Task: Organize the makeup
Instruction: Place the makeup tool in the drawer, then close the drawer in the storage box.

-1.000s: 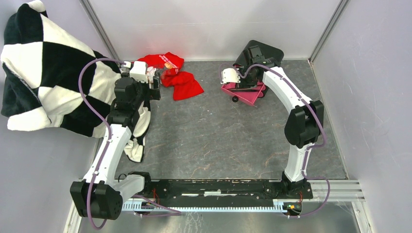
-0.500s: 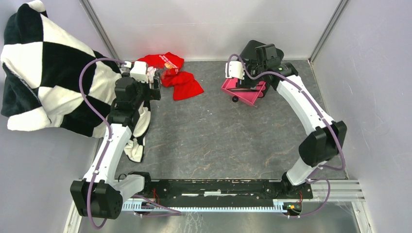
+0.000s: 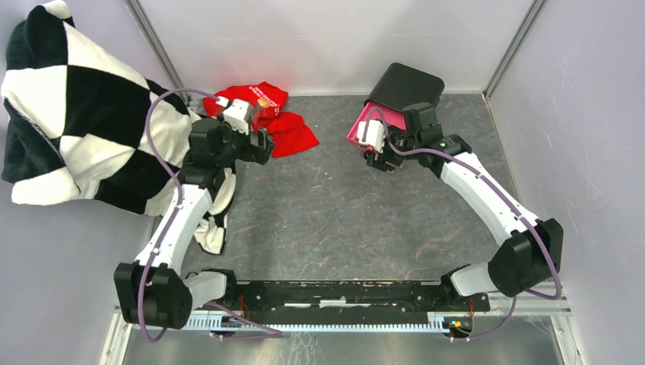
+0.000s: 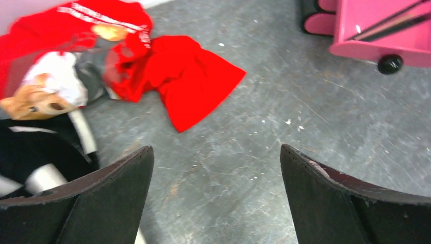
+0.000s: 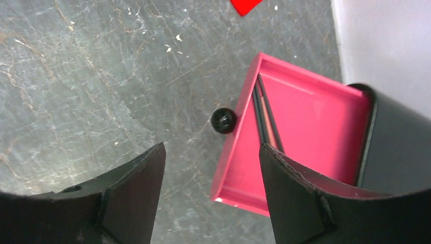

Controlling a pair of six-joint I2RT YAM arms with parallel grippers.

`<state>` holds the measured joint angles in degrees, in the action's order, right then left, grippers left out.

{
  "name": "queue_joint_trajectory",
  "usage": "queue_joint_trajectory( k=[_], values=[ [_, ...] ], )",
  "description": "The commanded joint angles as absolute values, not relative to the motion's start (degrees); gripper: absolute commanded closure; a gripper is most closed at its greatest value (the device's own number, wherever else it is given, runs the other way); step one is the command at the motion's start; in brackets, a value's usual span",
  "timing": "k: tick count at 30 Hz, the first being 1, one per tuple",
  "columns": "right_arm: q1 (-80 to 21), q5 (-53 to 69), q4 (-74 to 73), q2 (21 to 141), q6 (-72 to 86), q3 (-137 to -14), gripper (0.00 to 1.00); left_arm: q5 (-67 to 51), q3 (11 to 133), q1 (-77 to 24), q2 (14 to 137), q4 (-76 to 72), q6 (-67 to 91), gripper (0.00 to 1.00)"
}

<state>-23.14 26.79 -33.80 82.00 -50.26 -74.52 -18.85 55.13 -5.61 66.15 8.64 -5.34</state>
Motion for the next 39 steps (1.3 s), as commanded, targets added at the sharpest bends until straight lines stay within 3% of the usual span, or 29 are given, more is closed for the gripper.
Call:
queue_joint_trajectory(
  k=[1, 8, 14, 29, 39],
  values=[
    [-22.89, 23.04, -24.77, 76.39, -40.66, -67.59, 0.26, -22.1, 53.77, -11.14, 69.59, 4.53, -9.36, 0.02],
    [-20.65, 13.79, -17.32, 67.67, -32.46, -56.04, 0.26, -12.59, 52.63, -24.71, 78.78, -3.41, -6.96, 0.06],
    [-16.24, 12.56, -15.59, 61.84, -28.82, -50.49, 0.26, -13.0, 57.92, -32.91, 89.63, -5.73, -0.44, 0.08],
    [-6.09, 17.9, -14.08, 56.1, -25.49, -46.59, 0.26, -26.62, 81.43, -37.7, 114.24, -5.3, 19.16, 0.18],
    [-5.01, 19.07, -14.03, 56.25, -25.75, -46.06, 0.26, -30.19, 90.25, -37.66, 121.54, -4.09, 22.44, 0.37]
  ],
)
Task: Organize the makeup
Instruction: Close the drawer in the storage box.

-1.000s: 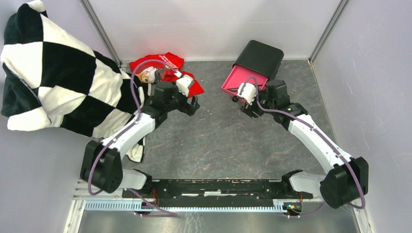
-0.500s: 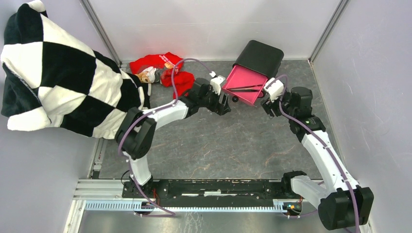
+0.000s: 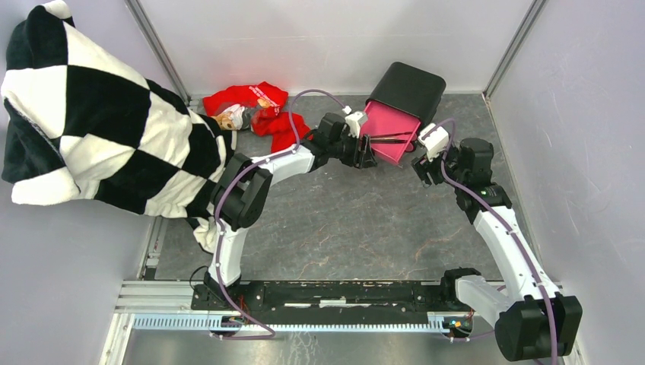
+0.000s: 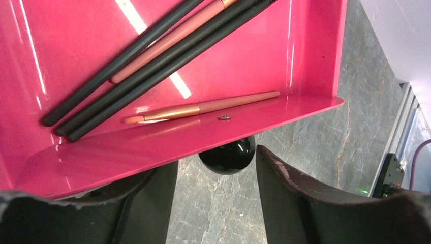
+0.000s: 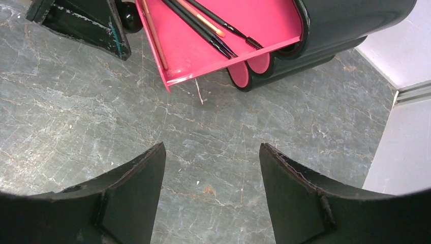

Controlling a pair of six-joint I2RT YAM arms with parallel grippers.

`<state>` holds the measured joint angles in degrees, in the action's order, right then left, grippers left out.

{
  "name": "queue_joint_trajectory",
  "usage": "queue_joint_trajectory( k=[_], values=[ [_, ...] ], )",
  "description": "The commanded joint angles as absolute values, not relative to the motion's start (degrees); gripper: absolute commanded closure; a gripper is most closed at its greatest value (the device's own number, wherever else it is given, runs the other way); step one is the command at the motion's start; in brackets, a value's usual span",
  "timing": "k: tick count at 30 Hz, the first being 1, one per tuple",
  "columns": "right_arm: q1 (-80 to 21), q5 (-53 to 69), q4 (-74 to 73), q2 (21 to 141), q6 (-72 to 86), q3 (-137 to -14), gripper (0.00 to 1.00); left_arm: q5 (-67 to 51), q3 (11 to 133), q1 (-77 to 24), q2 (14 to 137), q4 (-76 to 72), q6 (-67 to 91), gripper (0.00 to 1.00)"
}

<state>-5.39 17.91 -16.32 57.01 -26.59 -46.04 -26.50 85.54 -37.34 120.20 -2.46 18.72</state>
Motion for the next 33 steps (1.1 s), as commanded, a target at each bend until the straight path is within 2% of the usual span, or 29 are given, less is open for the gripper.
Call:
queue_joint_trajectory(
  k=[1, 13, 18, 26, 33],
  values=[
    [-5.01, 19.03, -14.06, 56.18, -25.8, -46.08, 0.26, -30.43, 90.92, -37.64, 121.88, -3.82, 22.64, 0.4],
    [-4.41, 19.36, -14.25, 55.99, -26.3, -45.78, 0.26, -33.85, 97.01, -37.62, 123.37, -2.47, 22.61, 0.64],
    [-4.2, 19.24, -14.24, 56.09, -26.45, -45.75, 0.26, -33.66, 101.19, -37.62, 124.19, -0.56, 23.12, 0.68],
    [-3.85, 19.38, -14.46, 55.9, -26.63, -45.7, 0.26, -29.86, 111.04, -37.53, 129.18, 4.04, 23.38, 0.64],
    [-3.3, 18.92, -14.33, 55.64, -26.81, -45.7, 0.26, -27.45, 121.08, -37.44, 135.7, 5.63, 23.01, 0.47]
  ],
)
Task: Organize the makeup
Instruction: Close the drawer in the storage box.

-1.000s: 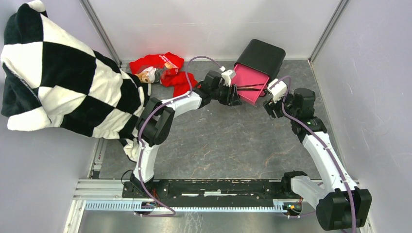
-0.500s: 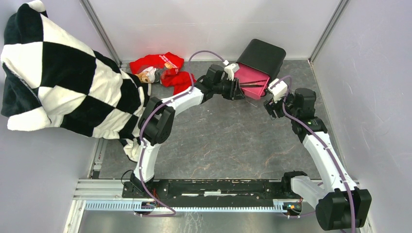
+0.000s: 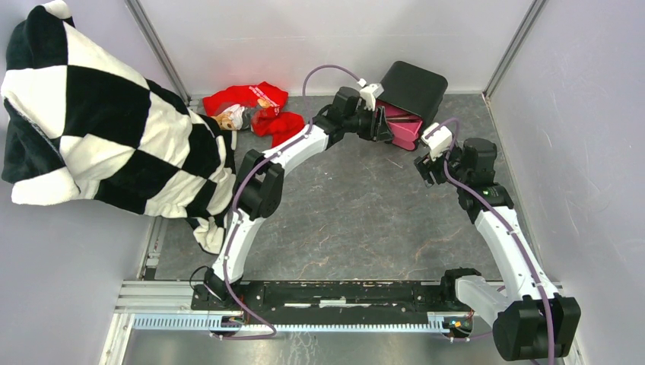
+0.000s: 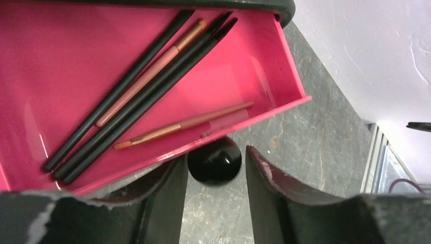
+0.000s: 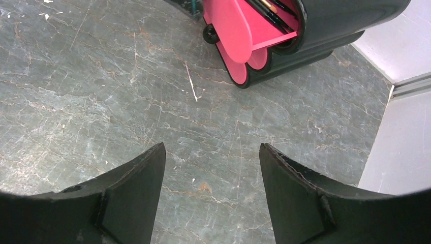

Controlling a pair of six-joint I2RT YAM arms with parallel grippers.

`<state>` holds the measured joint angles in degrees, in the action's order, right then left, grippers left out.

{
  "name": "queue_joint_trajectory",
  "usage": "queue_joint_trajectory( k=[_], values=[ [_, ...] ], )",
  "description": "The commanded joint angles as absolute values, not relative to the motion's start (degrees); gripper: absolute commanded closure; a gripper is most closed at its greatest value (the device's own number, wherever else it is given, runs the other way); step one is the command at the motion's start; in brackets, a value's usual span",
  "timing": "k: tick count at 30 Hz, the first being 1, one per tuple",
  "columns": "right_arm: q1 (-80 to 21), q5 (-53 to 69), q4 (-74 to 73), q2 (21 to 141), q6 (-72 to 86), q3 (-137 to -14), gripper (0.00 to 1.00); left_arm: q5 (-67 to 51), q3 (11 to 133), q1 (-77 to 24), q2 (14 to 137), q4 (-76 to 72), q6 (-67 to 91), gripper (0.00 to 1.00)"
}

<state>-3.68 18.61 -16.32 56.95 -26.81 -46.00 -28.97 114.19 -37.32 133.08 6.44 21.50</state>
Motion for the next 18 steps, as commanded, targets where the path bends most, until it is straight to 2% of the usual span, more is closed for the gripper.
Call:
queue_joint_trajectory(
  k=[1, 7, 12, 15, 18],
  values=[
    [-3.22, 18.74, -14.24, 55.44, -26.82, -45.64, 0.26, -27.28, 122.94, -37.49, 136.83, 5.69, 22.88, 0.44],
    [-2.74, 18.48, -14.07, 55.05, -26.54, -45.68, 0.26, -26.31, 132.52, -37.35, 142.88, 4.63, 22.92, 0.25],
    [-2.69, 18.54, -14.09, 55.41, -26.47, -45.62, 0.26, -27.1, 133.94, -37.23, 144.4, 2.73, 22.55, 0.12],
    [-2.6, 18.41, -14.12, 55.49, -26.59, -45.66, 0.26, -29.61, 133.67, -36.58, 144.1, 2.21, 21.88, 0.01],
    [-2.46, 18.54, -14.15, 55.57, -26.63, -45.62, 0.26, -33.21, 131.56, -35.18, 142.39, 2.0, 21.94, 0.0]
  ],
)
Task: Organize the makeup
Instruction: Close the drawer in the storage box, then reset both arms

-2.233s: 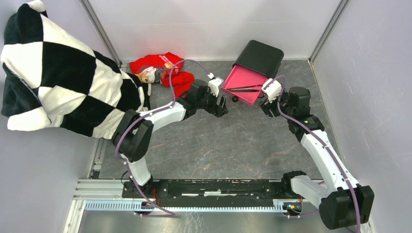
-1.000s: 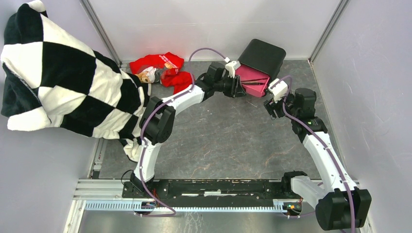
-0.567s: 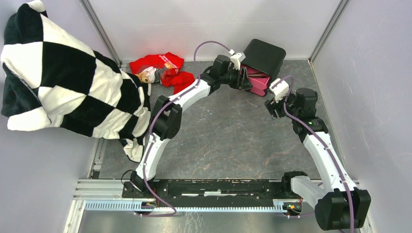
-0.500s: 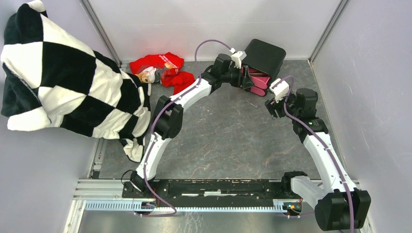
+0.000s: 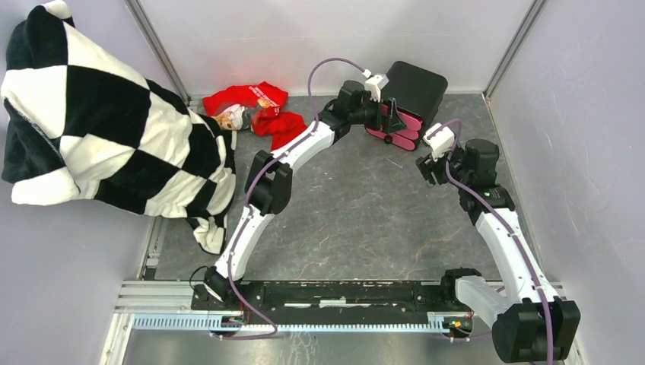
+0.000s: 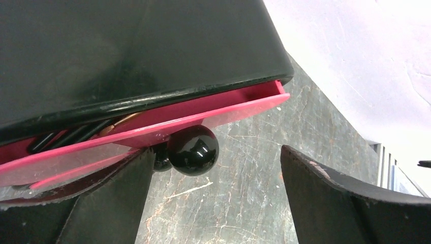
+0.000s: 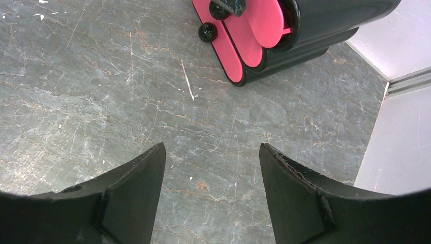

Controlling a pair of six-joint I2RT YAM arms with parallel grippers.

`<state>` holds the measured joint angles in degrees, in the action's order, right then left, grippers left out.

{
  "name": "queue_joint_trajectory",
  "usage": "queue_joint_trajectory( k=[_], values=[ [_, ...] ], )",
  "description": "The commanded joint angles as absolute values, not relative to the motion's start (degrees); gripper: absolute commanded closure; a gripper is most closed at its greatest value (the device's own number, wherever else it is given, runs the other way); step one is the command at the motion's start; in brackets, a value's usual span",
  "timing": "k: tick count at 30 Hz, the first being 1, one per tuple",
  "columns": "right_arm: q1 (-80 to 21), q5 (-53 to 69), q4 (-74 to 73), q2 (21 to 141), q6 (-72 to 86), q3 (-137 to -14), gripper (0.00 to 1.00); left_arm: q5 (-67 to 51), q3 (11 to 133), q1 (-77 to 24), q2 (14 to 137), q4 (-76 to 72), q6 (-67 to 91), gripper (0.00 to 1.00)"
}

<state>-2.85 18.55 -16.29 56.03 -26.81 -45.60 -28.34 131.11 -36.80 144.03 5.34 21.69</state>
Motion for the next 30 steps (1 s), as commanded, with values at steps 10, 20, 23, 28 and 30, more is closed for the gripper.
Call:
queue_joint_trajectory(
  k=[10, 20, 23, 28, 30],
  values=[
    [-2.4, 18.0, -13.39, 55.94, -24.18, -45.97, 0.22, -35.83, 93.86, -30.79, 114.64, 2.48, 5.62, 0.0],
    [-2.4, 13.64, -11.4, 57.17, -18.48, -49.26, 0.02, -10.26, 60.14, -26.88, 82.74, -4.19, -0.78, 0.0],
    [-2.34, 12.64, -9.94, 57.48, -15.86, -49.35, 0.02, -6.98, 54.69, -22.78, 76.25, -6.96, 2.6, 0.0],
    [-2.42, 10.38, -8.53, 56.11, -13.63, -48.51, 0.02, -7.47, 47.43, -15.63, 65.44, -11.9, 5.32, 0.0],
    [-2.39, 10.36, -7.55, 54.59, -13.32, -47.34, 0.02, -6.8, 45.14, -14.85, 61.11, -13.03, 4.51, 0.0]
  ],
)
